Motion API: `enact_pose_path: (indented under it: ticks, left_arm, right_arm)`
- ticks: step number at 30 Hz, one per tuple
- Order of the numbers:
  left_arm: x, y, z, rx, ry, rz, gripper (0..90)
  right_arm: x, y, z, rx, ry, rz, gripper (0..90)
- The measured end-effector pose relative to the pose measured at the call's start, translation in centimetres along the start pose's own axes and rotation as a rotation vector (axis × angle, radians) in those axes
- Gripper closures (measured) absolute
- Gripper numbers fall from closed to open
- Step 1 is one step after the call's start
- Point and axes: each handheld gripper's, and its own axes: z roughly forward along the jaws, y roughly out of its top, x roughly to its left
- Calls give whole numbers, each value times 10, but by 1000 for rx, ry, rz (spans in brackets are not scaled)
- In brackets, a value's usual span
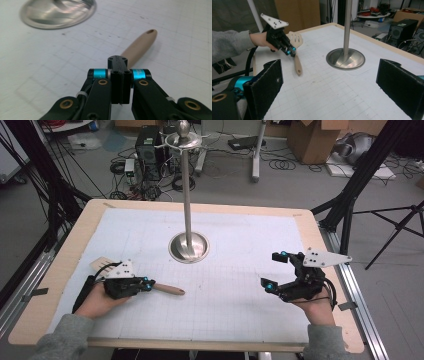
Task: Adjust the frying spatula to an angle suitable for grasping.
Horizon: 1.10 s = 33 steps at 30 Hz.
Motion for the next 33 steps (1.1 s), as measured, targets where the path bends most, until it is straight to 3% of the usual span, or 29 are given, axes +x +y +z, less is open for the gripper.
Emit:
enact_pose_path:
  ticks: [4, 12, 20, 27, 33]
  left_arm:
    - [11, -4, -9, -10, 41, -26, 900]
    - [22, -11, -12, 29, 87, -38, 899]
    - [24, -14, -7, 68, 104, -39, 899]
    - [31, -18, -7, 100, 156, -59, 899]
    - [30, -19, -7, 119, 185, -45, 899]
  right_arm:
    - [0, -1, 0, 4, -3, -1, 61]
    - [1, -1, 1, 7, -3, 0, 61]
    - [1, -1, 1, 4, 1, -1, 61]
    - [1, -1, 0, 2, -2, -3, 61]
    - [1, -2, 0, 7, 0, -2, 61]
